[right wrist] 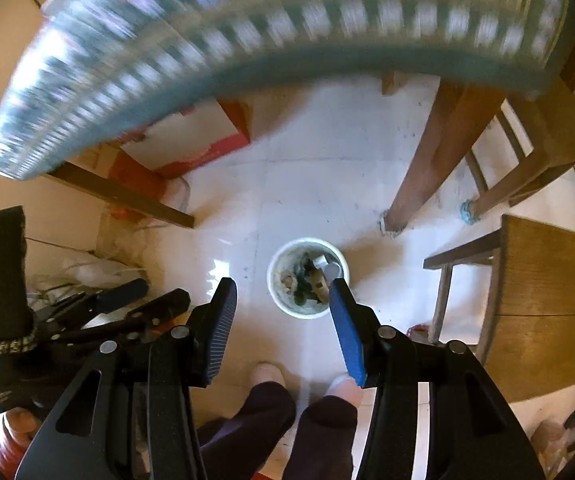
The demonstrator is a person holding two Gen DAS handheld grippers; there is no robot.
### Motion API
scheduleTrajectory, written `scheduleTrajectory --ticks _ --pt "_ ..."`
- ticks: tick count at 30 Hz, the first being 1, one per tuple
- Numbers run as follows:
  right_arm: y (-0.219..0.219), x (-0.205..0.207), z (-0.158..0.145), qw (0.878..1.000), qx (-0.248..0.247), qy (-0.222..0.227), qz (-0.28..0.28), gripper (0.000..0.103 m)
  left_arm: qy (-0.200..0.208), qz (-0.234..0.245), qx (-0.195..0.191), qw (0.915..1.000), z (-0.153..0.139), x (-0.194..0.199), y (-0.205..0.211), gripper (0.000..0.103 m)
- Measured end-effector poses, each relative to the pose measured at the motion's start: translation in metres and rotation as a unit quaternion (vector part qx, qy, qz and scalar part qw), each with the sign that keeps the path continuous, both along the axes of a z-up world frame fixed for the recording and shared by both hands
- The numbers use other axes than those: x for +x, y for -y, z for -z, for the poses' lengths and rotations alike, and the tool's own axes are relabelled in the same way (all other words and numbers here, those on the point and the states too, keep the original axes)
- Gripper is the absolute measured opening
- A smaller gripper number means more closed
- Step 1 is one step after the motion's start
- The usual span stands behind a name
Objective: Collect trash
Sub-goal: 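Raise both open tools back up toward the floral table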
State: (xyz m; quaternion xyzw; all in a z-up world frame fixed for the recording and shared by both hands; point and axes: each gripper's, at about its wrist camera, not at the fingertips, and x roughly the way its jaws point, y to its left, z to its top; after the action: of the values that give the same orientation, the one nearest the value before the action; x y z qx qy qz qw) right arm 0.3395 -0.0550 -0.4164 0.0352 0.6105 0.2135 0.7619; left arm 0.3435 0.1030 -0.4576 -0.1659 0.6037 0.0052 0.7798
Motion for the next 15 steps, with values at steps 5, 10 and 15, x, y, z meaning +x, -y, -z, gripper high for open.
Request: scheduleTrajectory --ticks 5,10,15 --pt "-0.006 -0.013 -0.072 0.999 0.011 0.035 0.002 0.044 0.056 -0.005 0.005 0.9984 -0.091 -0.01 -0.013 0.061" --pt "-0.014 -0.03 -0.143 0.997 0.018 0.08 0.004 0.044 0.103 -0.013 0.002 0.9946 -0.168 -0.021 -0.025 0.061" --pt "-0.018 -0.045 -0.21 0.991 0.029 0.128 0.009 0.044 0.17 -0.008 0.015 0.9853 -0.25 -0.036 -0.027 0.061"
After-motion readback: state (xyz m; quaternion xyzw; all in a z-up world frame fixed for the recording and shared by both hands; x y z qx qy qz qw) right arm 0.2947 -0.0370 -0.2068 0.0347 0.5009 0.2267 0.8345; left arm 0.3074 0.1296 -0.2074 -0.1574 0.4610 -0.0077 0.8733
